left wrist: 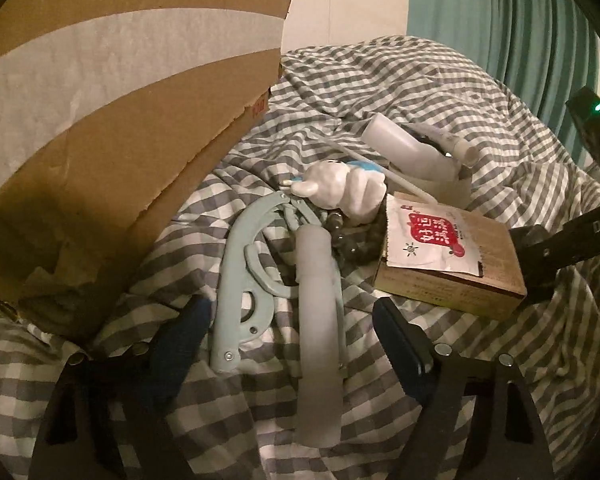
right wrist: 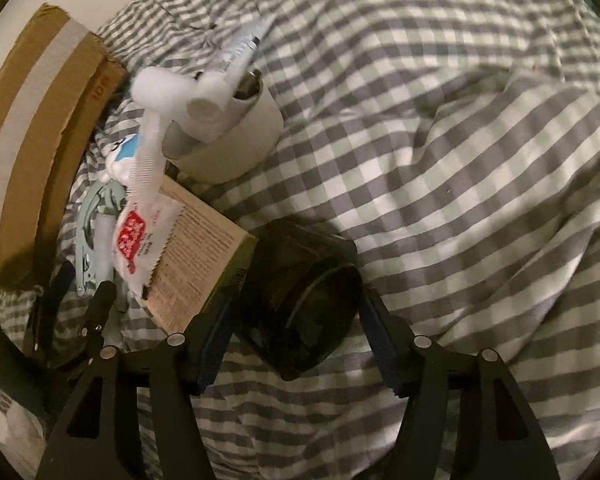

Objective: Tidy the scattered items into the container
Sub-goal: 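Grasp the white plastic tube with left tool while right tool grasps black lens cap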

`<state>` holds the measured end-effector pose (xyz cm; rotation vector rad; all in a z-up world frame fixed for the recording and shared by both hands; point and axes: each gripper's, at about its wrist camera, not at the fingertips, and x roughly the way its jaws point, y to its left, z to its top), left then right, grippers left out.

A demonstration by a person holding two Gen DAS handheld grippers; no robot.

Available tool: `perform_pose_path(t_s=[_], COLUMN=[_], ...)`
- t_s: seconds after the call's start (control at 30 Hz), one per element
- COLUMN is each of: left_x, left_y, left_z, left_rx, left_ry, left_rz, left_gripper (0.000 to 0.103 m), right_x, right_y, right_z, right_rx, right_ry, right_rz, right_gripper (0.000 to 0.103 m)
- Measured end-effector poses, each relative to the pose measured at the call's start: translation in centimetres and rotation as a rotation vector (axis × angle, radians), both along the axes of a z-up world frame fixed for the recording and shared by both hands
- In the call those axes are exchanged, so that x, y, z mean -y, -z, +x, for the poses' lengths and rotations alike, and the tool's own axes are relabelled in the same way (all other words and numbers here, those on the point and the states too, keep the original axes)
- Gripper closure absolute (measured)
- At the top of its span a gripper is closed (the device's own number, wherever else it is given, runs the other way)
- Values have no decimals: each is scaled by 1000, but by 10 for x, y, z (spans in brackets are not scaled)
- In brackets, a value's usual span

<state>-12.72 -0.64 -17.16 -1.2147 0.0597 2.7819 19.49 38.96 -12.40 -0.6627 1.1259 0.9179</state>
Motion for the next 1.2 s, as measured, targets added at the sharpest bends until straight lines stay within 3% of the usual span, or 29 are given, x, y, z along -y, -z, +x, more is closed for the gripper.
perform_pose_path(t_s=[0.1, 0.2, 0.37, 0.57, 0.7, 0.87, 0.9, 0.97, 1.2], left_x=[-4, -5, 4, 3, 4, -8, -8, -3, 16], left_y=[1, 6, 1, -6, -9, 6, 6, 0, -25], left_z=[-1, -5, -7, 8, 10, -5, -5, -3, 15], left_rx=[-1, 31, 75, 76, 89, 90, 88, 93, 111], left_ry=[5, -15, -23, -13, -4, 8, 7, 6, 30], left_rz=[-18, -71, -27, -71, -44, -139, -136, -107, -2], left_gripper=[20, 37, 48, 65, 66, 63, 64, 76, 86], right_x=[0, 3, 10, 18, 21, 28, 29, 32, 46], right_y=[2, 4, 6, 4, -2, -8, -8, -10, -48], right_z=[0, 1, 0, -9, -24, -26, -26, -28, -32], right_rx=[-2, -10, -28, -1, 67, 68, 68, 78, 132], right_ry=[0, 1, 17, -40, -82, -85, -87, -94, -112], right_rz=[0, -1, -13, -45, -58, -44, -44, -43, 35], right_gripper=[40, 39, 37, 42, 45, 48, 48, 49, 51])
